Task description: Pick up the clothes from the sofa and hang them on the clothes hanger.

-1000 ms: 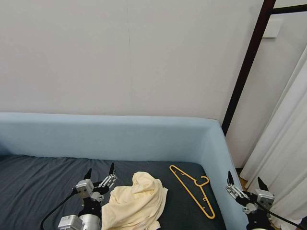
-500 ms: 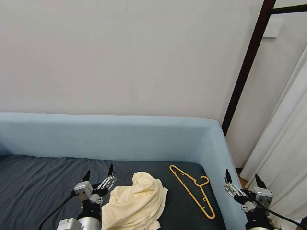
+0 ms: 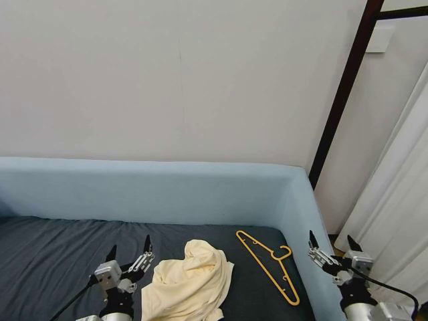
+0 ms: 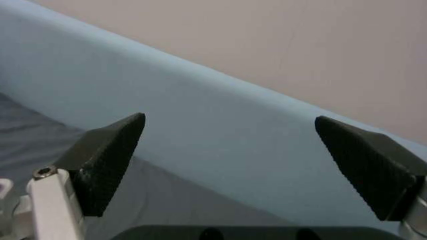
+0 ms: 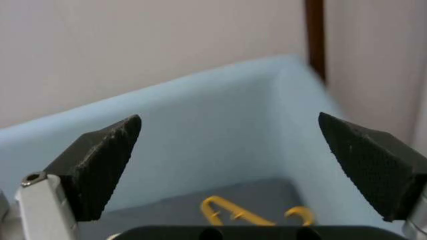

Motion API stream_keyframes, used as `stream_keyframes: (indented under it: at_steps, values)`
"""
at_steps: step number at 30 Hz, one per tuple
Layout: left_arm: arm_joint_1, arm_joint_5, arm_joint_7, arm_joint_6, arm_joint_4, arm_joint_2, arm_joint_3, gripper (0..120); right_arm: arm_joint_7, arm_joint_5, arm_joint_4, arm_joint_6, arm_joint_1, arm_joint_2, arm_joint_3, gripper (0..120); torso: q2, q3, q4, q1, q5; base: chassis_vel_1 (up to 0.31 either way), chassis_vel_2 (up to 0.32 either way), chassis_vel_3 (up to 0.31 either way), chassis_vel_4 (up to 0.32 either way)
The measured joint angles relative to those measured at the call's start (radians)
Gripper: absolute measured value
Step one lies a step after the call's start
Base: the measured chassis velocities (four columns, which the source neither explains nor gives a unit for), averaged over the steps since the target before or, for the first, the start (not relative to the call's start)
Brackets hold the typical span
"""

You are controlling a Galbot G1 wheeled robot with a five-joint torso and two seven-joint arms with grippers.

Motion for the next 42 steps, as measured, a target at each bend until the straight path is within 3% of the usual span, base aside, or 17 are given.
stream_keyframes:
  at_steps: [2,3,7,14,18,24,28,37,42]
  values:
    - [0.021,0.012,-0.011,-0.025,0.0,-0.014,-0.004,100,0.004,0.145,-0.02,-0.022,0.049,-0.026,-0.027,100,0.0,0.0,0.0,0.0,0.0002,0.0,0.0,0.0,0.0]
    - [0.021,0.012,-0.011,-0.025,0.0,-0.014,-0.004,100,0.004,0.145,-0.02,-0.022,0.049,-0.026,-0.027,100,0.0,0.0,0.0,0.0,0.0002,0.0,0.0,0.0,0.0]
    - [0.057,0.066,-0.02,-0.072,-0.007,-0.04,-0.019,100,0.037,0.47,-0.11,-0.11,0.214,-0.048,-0.122,100,0.0,0.0,-0.0002,0.0,0.0001,0.0,0.0,0.0,0.0]
    - [0.085,0.097,-0.021,-0.08,-0.03,-0.053,-0.048,100,0.071,0.637,-0.305,-0.189,0.431,0.027,-0.276,100,0.0,0.0,0.0,0.0,0.0001,0.0,0.0,0.0,0.0]
    - [0.098,0.116,-0.024,-0.086,-0.042,-0.071,-0.075,100,0.128,0.71,-0.484,-0.333,0.568,0.112,-0.356,100,0.0,0.0,-0.0001,0.0,-0.0002,0.0,0.0,0.0,0.0]
    - [0.116,0.148,-0.029,-0.1,-0.062,-0.094,-0.08,100,0.152,0.699,-0.669,-0.432,0.681,0.197,-0.416,100,0.0,0.0,0.0001,0.0,0.0,0.0,0.0,0.0,0.0]
    - [0.129,0.172,-0.033,-0.113,-0.076,-0.106,-0.085,100,0.108,0.614,-0.819,-0.482,0.722,0.279,-0.442,100,0.0,0.0,-0.0003,0.0,-0.0001,0.0,0.0,0.0,0.0]
    - [0.14,0.18,-0.039,-0.128,-0.08,-0.106,-0.086,100,0.007,0.403,-1.026,-0.443,0.735,0.394,-0.416,100,0.0,0.0,-0.0003,0.0,-0.0001,0.0,0.0,0.0,0.0]
    - [0.139,0.182,-0.043,-0.136,-0.066,-0.102,-0.083,100,-0.011,0.364,-1.056,-0.433,0.727,0.417,-0.406,94,0.0,0.0,-0.0003,0.0,-0.0001,0.0,0.0,0.0,0.0]
